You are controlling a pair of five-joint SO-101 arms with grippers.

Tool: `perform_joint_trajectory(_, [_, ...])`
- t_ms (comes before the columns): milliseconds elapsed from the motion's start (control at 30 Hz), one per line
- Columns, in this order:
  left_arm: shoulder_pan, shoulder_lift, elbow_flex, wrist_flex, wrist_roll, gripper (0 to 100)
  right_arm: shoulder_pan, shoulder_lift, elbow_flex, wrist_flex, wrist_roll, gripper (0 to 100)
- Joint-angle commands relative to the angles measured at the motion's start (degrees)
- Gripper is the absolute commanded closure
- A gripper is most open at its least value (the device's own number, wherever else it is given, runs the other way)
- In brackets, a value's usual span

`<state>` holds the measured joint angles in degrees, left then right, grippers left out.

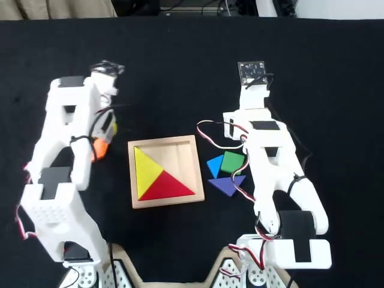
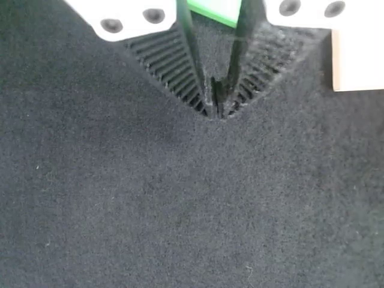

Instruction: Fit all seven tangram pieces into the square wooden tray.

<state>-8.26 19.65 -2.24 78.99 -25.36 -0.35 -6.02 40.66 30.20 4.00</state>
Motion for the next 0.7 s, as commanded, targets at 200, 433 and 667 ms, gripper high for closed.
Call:
perform_joint_trajectory(200, [0.13,-1.14,-5.14,9.41,7.21,88,0.79,-1.63,-0.75,-1.23,0.0,98.5])
perform_joint_trajectory(433, [-0.66,-0.88,6.81,-3.6,9.85,88,0.79,-1.63,-0.75,-1.23,0.0,98.5])
perform_joint_trajectory(667, [-1.45,-1.14,11.65,-8.53,10.81,88,0.79,-1.63,-0.75,-1.23,0.0,98.5])
